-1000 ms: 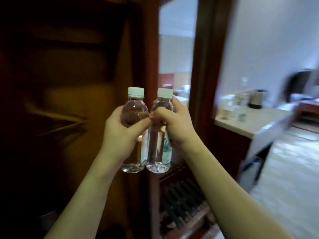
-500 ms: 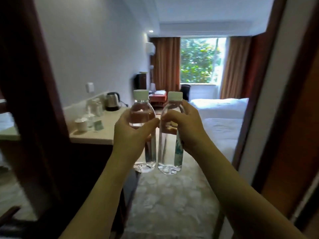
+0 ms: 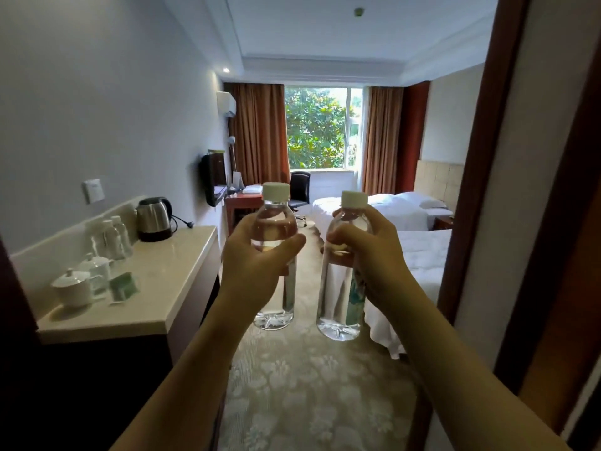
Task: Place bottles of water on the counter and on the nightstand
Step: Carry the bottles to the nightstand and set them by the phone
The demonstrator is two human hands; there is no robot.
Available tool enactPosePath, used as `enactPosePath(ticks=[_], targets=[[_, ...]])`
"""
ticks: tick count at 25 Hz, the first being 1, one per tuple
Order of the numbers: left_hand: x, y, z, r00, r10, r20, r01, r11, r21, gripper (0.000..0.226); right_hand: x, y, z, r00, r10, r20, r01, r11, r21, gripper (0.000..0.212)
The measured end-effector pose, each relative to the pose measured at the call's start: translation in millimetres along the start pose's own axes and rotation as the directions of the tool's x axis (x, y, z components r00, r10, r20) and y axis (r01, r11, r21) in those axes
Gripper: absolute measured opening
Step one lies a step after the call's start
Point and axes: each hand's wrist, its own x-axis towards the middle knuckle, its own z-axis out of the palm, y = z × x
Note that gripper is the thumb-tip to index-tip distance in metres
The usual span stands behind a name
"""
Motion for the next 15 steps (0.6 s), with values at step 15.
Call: enactPosePath(ticks=[15], targets=[[241, -218, 63, 0.998, -0.036, 0.046, 0.034, 0.998, 0.047, 0.032, 264, 207, -16, 0.999, 0.031, 0.009, -0.031, 0.999, -0.017, 0.030]])
